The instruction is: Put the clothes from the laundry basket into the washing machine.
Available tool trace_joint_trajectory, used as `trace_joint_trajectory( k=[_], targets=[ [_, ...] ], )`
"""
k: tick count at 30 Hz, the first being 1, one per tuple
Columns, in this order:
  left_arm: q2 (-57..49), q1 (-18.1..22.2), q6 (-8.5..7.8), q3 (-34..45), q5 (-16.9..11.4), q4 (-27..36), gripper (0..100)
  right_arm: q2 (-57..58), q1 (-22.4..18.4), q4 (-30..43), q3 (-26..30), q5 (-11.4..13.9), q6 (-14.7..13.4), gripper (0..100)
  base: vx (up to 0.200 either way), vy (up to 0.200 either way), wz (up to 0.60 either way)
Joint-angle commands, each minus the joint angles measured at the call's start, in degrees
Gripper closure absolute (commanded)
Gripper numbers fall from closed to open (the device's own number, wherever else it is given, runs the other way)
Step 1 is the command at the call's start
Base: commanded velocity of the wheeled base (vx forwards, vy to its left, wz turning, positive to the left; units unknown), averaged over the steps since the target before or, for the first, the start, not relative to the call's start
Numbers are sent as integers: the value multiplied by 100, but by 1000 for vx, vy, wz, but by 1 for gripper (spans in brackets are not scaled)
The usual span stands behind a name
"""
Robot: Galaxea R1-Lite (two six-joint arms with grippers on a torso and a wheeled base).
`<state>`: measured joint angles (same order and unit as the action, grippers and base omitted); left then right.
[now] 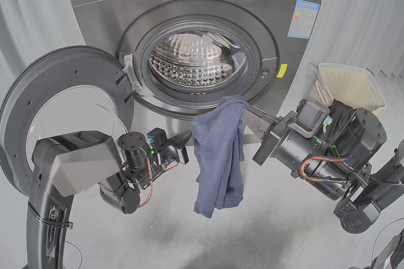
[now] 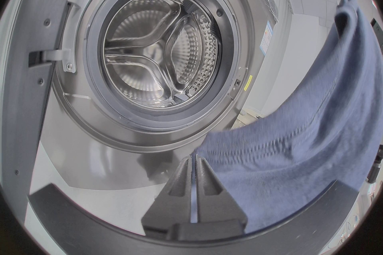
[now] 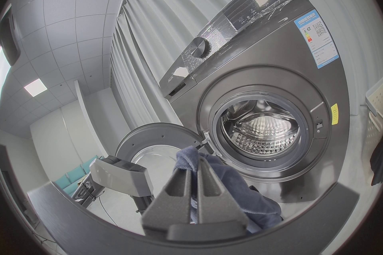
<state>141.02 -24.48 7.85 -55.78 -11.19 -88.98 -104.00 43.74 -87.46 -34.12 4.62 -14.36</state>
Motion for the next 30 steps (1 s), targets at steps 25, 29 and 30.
trace_joint_trajectory(
  k=[25,29,30],
  targets=[
    [-40,101,-275,850,-577,-23,0,55,-32,9,-24,48,3,100,0,0,0],
    [75,75,-267,665,-691,-23,0,37,-6,18,-42,57,12,100,0,0,0],
    [145,75,-267,542,-691,-14,0,37,12,18,-60,57,12,100,0,0,0]
  ],
)
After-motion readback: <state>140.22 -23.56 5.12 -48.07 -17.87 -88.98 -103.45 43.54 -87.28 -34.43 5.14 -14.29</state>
